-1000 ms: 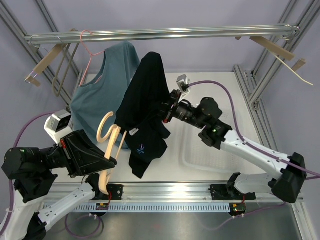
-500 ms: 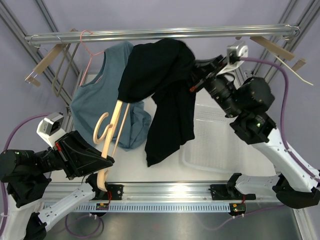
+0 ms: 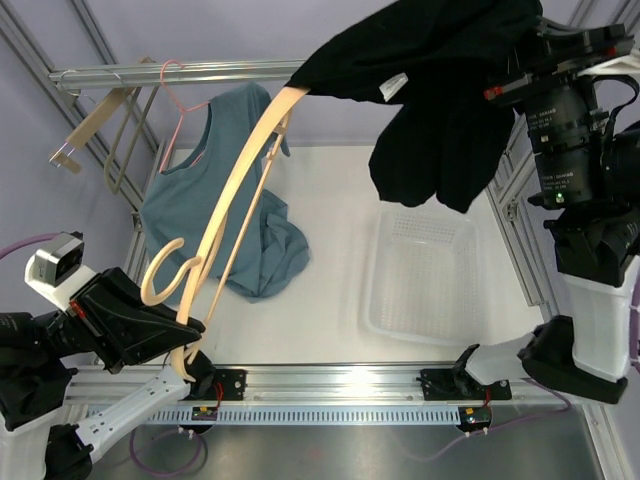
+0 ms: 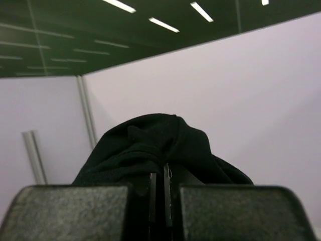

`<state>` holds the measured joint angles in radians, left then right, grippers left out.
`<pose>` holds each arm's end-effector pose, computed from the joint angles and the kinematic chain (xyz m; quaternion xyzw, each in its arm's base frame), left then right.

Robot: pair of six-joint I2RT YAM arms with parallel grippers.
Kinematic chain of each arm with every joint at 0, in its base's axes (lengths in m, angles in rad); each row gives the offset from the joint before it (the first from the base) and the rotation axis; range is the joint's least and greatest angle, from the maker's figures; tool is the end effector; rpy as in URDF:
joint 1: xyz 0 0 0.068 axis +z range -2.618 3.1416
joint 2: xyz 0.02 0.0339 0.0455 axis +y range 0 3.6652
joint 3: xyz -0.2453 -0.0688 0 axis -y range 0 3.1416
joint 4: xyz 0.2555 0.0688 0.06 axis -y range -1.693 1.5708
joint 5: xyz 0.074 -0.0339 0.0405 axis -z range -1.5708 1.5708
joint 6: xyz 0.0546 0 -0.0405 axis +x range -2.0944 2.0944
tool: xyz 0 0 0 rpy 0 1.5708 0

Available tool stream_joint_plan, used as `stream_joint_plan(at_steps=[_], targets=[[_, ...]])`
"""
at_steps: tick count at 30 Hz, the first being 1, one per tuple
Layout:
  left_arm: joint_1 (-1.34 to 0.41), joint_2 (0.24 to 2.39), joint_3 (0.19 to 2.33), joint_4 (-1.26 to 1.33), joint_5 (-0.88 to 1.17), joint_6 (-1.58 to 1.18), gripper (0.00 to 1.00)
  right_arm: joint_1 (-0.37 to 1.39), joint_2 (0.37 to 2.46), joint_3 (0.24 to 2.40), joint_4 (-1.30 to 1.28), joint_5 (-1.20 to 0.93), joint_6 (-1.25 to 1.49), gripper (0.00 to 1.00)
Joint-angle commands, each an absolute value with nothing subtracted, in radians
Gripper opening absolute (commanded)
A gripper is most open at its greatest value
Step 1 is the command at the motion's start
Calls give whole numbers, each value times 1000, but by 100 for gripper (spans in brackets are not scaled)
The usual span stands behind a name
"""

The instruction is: Remove the t-shirt from the hanger

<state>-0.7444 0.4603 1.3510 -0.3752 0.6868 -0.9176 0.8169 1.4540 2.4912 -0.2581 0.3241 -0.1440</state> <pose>-0.0121 -0.0359 0.5161 0.2488 0.4975 -0.7152 0.4232 0.1216 0.1042 0.6960 -0.0439 0.4063 0.2419 0.8801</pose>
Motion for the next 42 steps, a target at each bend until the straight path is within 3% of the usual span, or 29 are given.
stream_joint_plan(at_steps=[1,5,8,19,25,31,37,42], targets=[[-741,483,1345,-374,657,-887,0,790,1369,2286,-226,425,-236,0],[-741,509,1348,-374,653,-881,0,714,1219,1896,-141,428,-155,0],[-741,540,1358,-374,661,-877,0,675,1134,1732,-88,428,-106,0],[-741,531,1347,-374,638,-864,0,563,1164,1888,-262,403,-48,0],[-741,535,1339,-374,647,-851,0,563,867,1406,-158,498,86,0],[-741,558,1342,-374,650,-833,0,563,678,1110,-230,601,218,0],[-741,600,1333,-373,623,-810,0,563,637,794,-322,627,461,0],[-741,630,1283,-371,546,-785,0,563,646,663,-374,578,680,0]])
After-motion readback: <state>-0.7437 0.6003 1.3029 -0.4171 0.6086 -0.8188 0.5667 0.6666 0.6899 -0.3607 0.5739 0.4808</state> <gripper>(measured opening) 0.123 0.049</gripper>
